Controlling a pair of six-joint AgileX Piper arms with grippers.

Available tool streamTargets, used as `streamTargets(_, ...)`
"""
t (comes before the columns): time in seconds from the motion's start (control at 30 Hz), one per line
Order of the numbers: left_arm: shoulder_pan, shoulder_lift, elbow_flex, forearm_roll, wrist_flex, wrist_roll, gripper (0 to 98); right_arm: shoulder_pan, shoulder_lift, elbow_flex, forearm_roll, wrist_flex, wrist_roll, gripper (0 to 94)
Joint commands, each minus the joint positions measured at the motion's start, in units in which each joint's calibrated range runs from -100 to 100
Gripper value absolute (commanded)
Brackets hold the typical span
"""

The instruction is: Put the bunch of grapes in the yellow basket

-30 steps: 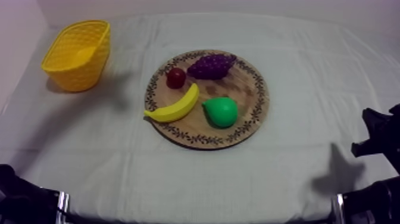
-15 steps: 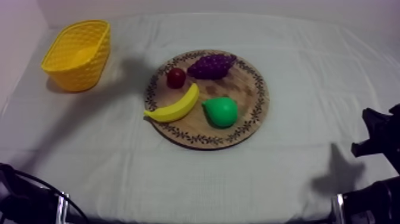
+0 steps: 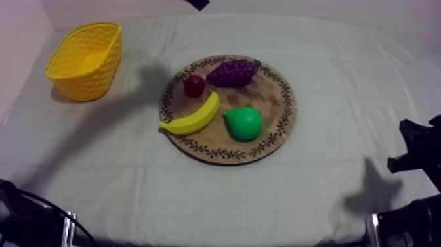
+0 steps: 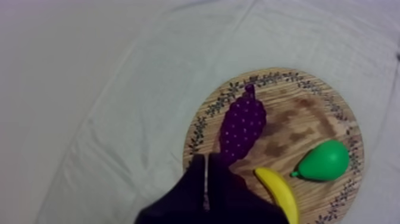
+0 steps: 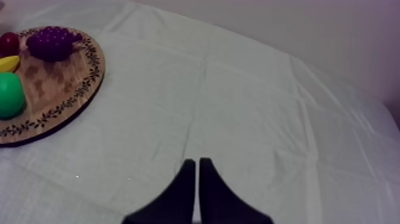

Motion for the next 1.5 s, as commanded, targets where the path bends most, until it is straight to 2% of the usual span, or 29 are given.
streamTargets(0.0,0.2,-0.2,0.6,-0.24,-0.5,-0.2,6.7,0.0,0.0,0.0,0.0,0.0,0.0,0.2)
streamTargets(0.1,0.4,-0.6,1.9,-0.11,-0.6,-2.0,34.6,0.0,0.0,0.0,0.0,0.0,0.0,0.2)
streamTargets(0.2,0.4,-0.9,3.8,-0.01,-1.6,-2.0,64.3,0.0,0.0,0.0,0.0,0.0,0.0,0.2)
streamTargets(0.27,0.4,-1.0,4.6,-0.29,-2.0,-1.5,76.6,0.0,0.0,0.0,0.0,0.0,0.0,0.2)
streamTargets(0.37,0.3,-1.1,5.7,-0.65,-2.0,-1.0,86.2,0.0,0.0,0.0,0.0,0.0,0.0,0.2)
streamTargets(0.67,0.3,-0.6,6.7,-1.43,-2.1,-0.4,95.2,0.0,0.0,0.0,0.0,0.0,0.0,0.2)
streamTargets(0.9,0.5,2.3,6.8,-1.15,-2.4,-0.5,96.2,0.0,0.0,0.0,0.0,0.0,0.0,0.2)
streamTargets(1.2,0.9,11.5,4.8,-0.92,-5.9,-0.1,96.1,0.0,0.0,0.0,0.0,0.0,0.0,0.2)
streamTargets(1.47,1.2,20.5,-1.0,-0.65,-8.1,-1.2,95.8,0.0,0.0,0.0,0.0,0.0,0.0,0.2)
